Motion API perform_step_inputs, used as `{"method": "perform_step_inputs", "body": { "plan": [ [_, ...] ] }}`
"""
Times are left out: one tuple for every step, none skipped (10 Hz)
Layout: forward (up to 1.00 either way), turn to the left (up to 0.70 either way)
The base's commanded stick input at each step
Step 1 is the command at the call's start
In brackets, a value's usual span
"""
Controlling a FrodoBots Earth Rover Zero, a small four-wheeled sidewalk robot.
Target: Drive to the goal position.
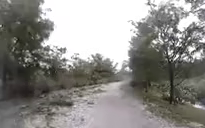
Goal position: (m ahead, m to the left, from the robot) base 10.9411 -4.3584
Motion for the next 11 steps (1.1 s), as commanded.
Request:
{"method": "perform_step_inputs", "body": {
  "plan": [
    [0.85,0.00],
    [0.85,0.00],
    [0.85,0.00],
    [0.85,0.00],
    [0.85,0.00],
    [0.85,0.00],
    [0.85,0.00],
    [0.85,0.00],
    [0.85,0.00],
    [0.85,0.00],
    [0.85,0.00]
  ]
}}
